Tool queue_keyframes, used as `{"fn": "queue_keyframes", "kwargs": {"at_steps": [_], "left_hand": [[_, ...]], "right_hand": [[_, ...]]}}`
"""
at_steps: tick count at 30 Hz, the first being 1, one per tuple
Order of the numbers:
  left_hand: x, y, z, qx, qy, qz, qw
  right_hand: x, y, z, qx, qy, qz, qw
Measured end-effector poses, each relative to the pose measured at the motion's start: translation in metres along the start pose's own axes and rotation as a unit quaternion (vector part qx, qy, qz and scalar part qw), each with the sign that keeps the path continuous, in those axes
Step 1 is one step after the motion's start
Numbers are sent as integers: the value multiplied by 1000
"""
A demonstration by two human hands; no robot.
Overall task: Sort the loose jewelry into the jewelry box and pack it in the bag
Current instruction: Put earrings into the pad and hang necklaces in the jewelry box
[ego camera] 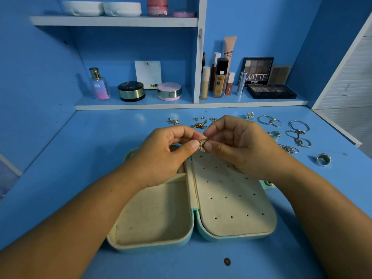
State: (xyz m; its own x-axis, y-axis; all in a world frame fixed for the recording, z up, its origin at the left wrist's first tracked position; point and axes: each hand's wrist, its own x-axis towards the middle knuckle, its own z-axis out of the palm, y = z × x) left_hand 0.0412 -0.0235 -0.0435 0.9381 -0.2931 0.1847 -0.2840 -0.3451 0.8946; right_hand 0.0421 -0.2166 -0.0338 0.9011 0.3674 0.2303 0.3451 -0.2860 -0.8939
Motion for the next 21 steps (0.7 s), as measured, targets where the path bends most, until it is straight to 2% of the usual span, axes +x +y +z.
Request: {"fn": "queue_keyframes", "kwargs": {"at_steps": [4,9,16,19,21], "left_hand": [[0,0,0,2,5,5,1000],[0,-1,1,9,13,12,1000],[0,0,1,0,21,-14,1000],[-1,1,1,17,15,-23,999],[-2,1,0,29,8,-29,999]], "right_hand": [[2,0,1,27,9,22,999],[2,-1,2,10,16,13,1000],[1,-2,-1,8,7,19,1000],[1,-1,-2,-28,1,9,1000],[-1,-1,-4,-98,5,-7,995]]}}
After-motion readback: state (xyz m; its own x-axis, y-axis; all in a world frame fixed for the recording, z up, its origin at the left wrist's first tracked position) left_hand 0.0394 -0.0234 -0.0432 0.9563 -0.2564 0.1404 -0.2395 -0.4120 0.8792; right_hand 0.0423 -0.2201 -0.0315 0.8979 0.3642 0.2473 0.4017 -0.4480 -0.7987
